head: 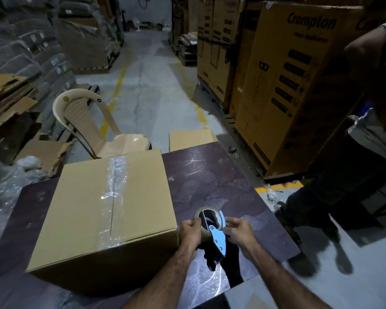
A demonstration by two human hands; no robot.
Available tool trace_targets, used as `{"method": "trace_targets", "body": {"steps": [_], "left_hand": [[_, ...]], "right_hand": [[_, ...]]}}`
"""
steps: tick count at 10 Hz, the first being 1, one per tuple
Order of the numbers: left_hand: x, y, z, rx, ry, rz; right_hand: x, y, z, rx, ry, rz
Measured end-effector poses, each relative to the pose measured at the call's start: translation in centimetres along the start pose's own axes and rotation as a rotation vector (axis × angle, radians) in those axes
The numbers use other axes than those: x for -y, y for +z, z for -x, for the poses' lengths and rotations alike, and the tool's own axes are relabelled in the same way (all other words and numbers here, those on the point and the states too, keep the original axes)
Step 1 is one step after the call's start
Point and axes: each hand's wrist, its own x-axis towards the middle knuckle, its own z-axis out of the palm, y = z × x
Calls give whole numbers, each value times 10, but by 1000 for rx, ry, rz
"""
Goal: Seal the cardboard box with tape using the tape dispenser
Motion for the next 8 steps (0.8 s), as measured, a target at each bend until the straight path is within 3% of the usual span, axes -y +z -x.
{"method": "trace_targets", "body": {"steps": [4,6,8], "left_hand": [[3,-8,-2,-36,-12,-347],[3,-8,3,5,-63,-226],[-20,-7,22,19,36,-307]], "right_hand": [[-18,9,5,40,40,-21],[-13,8,10,50,40,-22],[5,4,8,-35,-111,84]]}}
